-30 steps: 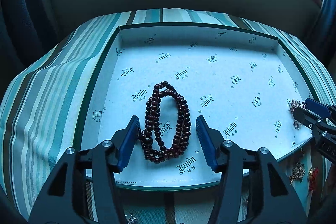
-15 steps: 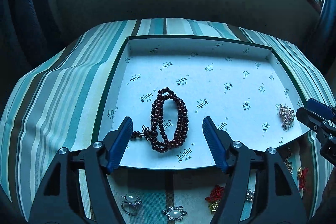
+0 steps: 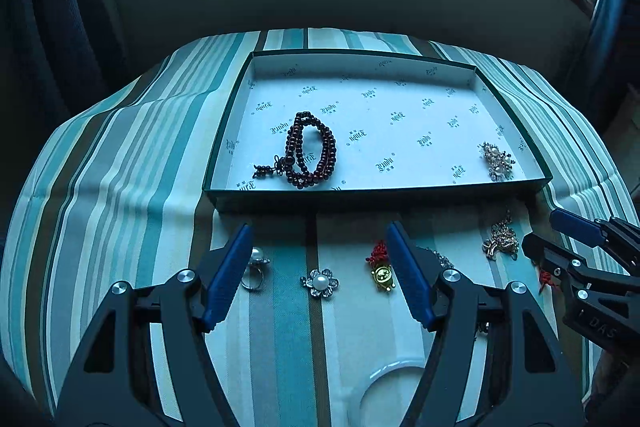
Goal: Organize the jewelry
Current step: 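Raise both open tools out of the tray back over the jewelry, then grasp the white jade bangle with the left tool while the right tool grasps the black gourd pendant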
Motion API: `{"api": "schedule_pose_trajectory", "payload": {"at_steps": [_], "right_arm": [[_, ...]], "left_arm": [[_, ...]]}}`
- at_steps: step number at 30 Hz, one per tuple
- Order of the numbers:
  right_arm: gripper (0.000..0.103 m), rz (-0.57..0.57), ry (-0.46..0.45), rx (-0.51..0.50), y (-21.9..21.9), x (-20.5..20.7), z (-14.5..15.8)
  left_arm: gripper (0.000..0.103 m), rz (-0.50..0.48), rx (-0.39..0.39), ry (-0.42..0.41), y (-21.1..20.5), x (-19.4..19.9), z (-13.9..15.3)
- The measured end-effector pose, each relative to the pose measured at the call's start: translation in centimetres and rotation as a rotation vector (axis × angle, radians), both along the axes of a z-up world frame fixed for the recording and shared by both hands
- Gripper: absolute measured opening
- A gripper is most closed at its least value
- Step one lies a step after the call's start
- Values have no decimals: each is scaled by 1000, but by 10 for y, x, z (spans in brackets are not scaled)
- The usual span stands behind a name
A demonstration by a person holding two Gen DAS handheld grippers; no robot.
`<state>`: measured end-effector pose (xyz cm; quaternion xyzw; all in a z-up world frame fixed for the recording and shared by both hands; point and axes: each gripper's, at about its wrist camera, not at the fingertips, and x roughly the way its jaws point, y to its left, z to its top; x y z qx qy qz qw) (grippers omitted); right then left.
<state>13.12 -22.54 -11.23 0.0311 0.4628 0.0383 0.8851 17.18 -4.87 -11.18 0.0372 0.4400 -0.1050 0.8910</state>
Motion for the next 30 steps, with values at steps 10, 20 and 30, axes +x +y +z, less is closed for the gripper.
{"api": "schedule_pose_trajectory", "payload": {"at_steps": [10,20,30], "right_arm": [[50,24,39,18,17,-41,-8],[49,33,75,21,26,-61,-19],[44,51,95,10,34,-62,-24]], "left_arm": [[69,2,9,36,10,-47,-7],[69,7,13,62,19,-77,-14],[69,25,13,74,29,-87,-18]]}}
